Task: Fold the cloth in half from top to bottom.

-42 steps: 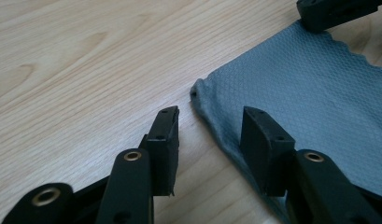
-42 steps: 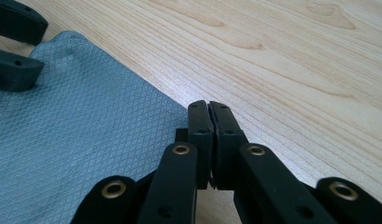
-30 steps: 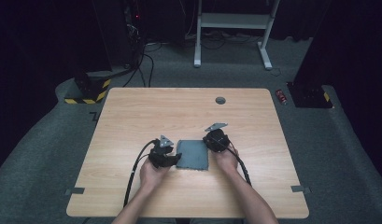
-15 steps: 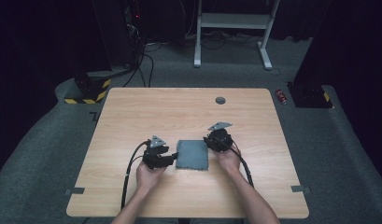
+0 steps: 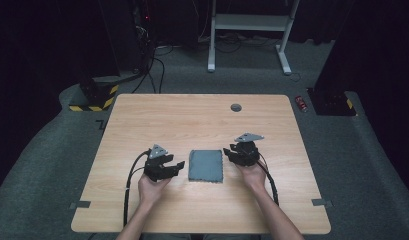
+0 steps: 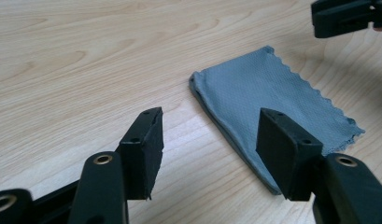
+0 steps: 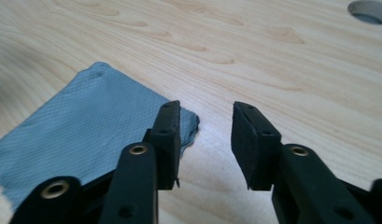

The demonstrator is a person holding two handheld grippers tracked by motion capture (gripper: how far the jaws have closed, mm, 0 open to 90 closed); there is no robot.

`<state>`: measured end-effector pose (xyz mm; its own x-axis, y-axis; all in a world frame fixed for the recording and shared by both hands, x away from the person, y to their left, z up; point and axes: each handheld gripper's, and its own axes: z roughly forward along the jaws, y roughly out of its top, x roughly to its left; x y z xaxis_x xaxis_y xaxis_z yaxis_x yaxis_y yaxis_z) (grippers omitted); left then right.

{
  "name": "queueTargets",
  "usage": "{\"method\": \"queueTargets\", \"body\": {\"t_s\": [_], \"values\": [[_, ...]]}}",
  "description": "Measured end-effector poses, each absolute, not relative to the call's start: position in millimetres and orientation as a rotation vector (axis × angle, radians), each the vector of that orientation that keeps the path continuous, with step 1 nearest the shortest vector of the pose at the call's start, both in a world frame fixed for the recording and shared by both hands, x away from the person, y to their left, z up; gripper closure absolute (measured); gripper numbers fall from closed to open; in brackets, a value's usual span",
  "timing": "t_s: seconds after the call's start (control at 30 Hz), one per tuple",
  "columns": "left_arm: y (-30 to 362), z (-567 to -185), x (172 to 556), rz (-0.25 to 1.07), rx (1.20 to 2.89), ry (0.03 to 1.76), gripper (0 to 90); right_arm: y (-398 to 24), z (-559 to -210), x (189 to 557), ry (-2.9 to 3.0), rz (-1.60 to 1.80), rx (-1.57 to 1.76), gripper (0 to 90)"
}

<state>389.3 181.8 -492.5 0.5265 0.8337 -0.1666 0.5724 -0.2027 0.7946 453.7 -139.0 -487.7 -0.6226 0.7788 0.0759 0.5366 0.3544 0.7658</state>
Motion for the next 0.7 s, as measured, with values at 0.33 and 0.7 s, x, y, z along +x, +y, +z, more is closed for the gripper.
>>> {"method": "queueTargets", "body": {"t_s": [0.33,0.7], "values": [[204,-494,381,0.401,1.853,1.182,41.0,-157,-483,435,2.266,1.18,1.191,52.5],[225,-499,370,0.422,1.821,1.222,41.6,-171,-483,415,2.248,1.216,1.179,51.7]]}}
